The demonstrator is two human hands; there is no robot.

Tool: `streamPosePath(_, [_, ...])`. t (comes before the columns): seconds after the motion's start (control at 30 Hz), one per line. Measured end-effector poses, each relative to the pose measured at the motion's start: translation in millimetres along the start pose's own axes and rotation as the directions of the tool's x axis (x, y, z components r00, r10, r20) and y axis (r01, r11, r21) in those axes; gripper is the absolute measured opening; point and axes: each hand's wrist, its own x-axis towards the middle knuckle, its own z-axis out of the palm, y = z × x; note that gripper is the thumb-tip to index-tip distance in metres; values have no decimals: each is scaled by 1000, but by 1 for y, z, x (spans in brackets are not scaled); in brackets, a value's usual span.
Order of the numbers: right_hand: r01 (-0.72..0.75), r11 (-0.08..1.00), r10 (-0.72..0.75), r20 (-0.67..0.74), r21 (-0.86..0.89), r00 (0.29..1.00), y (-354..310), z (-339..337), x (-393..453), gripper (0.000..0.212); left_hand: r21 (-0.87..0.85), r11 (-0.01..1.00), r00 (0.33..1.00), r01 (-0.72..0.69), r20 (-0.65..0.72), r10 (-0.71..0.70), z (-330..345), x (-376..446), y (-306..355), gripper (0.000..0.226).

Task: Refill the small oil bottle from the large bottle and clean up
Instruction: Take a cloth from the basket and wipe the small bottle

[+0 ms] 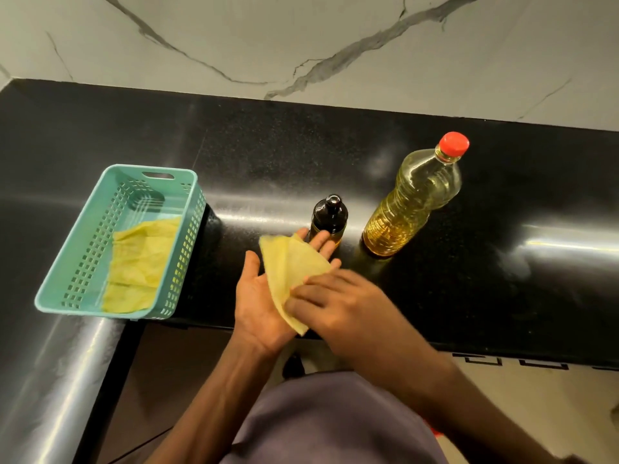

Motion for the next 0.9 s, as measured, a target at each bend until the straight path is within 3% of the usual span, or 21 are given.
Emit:
streamPosePath(0.1, [-83, 993, 82, 8, 84, 997, 1, 6, -18, 41, -64, 998, 997, -28, 75, 32, 1, 6, -5, 87])
streamPosePath(0.17, [-244, 924, 270, -51, 296, 961, 1, 4, -24, 51, -77, 996, 988, -39, 145, 49, 3, 7, -9, 87])
streamPosePath(0.2, [-344, 826, 420, -80, 447, 904, 2, 4, -25, 52, -70, 996, 984, -49, 169, 60, 3, 6, -10, 87])
streamPosePath(0.27, [-482, 452, 726, 5, 750, 688, 4, 9, -24, 50, -69, 995, 965, -67, 251, 82, 4, 6, -9, 88])
streamPosePath(0.3, [-500, 193, 799, 161, 844, 579, 5, 11, -21, 52, -71, 994, 956, -85, 274, 101, 6, 8, -9, 89])
streamPosePath(0.33, [-467, -81, 781, 347, 881, 519, 6, 15, -20, 56, -74, 992, 947, -102, 300, 120, 7, 9, -9, 89])
streamPosePath(0.4, [-334, -516, 612, 612, 789, 500, 8, 20, -19, 55, -85, 988, 931, -127, 332, 148, 10, 13, -8, 90])
streamPosePath(0.47, [-258, -675, 510, 690, 691, 514, 7, 20, -15, 40, -70, 985, 917, -159, 359, 174, 13, 16, -7, 92])
streamPosePath(0.57, [-171, -700, 555, 679, 693, 480, 9, 22, -10, 15, -5, 977, 917, -215, 344, 203, 14, 15, -7, 94])
streamPosePath(0.63, [-128, -650, 626, 624, 749, 469, 13, 22, -8, 12, 14, 973, 921, -232, 324, 215, 14, 12, -7, 92])
streamPosePath(0.73, [-161, -460, 739, 477, 873, 475, 17, 19, -6, 15, -11, 981, 966, -195, 170, 194, 15, 10, -6, 80])
streamPosePath(0.8, [-235, -282, 787, 365, 930, 498, 18, 15, -3, 16, -94, 993, 996, -68, 46, 73, 14, 8, -9, 69])
streamPosePath(0.9, [-323, -79, 777, 262, 943, 573, 18, 8, 1, 19, -112, 983, 988, 146, -30, -151, 14, 1, -21, 69])
